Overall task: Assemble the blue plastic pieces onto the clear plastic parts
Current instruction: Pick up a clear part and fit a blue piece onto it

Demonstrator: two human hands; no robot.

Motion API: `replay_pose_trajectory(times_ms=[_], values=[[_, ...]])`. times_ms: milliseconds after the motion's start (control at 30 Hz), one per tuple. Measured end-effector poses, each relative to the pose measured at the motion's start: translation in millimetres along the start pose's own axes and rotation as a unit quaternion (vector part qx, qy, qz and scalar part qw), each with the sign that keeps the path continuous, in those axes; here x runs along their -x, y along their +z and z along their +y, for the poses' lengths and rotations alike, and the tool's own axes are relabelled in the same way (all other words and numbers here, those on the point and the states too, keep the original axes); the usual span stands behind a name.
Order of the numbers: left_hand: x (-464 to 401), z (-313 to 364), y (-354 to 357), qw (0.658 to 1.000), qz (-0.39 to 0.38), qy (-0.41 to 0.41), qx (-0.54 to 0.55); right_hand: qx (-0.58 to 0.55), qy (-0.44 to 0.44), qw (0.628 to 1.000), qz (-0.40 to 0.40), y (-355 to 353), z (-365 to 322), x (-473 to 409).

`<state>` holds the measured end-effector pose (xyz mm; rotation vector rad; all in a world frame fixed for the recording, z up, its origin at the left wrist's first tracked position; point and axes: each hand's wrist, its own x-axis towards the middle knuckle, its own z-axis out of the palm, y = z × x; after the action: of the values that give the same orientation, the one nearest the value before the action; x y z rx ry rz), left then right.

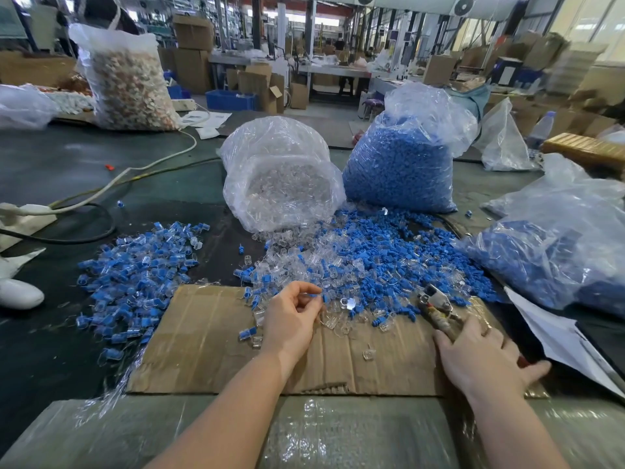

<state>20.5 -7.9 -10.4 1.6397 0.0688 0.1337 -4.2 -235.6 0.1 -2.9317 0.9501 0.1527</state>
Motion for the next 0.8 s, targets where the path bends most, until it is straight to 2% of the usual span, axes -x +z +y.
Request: replay_pose_trajectory(times_ms=[133, 267, 333, 367, 433, 533, 800], values=[[-1.1, 3.4, 0.8, 1.000, 0.004, -0.023, 0.012, 0.044, -0.052, 0.996, 0.061, -7.6, 0.5, 2.9], [-3.9, 8.1, 3.0, 0.999, 0.024, -0.033, 0.024, 0.015, -0.099, 0.991, 0.083, -21.7, -6.0, 9.6], [-6.2, 12.0, 5.4, 0.998, 0.022, -0.040, 0.046, 0.001, -0.158, 0.983, 0.091, -30.7, -13.4, 15.3], [-7.4, 14.5, 7.0, 0.997, 0.018, -0.046, 0.063, -0.029, -0.194, 0.978, 0.075, -35.0, -19.1, 19.1], [-10.2, 19.8, 10.3, 0.993, 0.017, -0.062, 0.097, -0.113, -0.244, 0.963, -0.012, -43.7, -33.4, 29.5], [-13.8, 25.0, 14.6, 0.988, 0.024, -0.084, 0.127, -0.206, -0.279, 0.930, -0.122, -48.7, -54.3, 42.8], [-17.1, 27.1, 10.4, 0.987, 0.045, -0.090, 0.123, -0.297, -0.269, 0.884, -0.239, -48.9, -73.9, 50.4]])
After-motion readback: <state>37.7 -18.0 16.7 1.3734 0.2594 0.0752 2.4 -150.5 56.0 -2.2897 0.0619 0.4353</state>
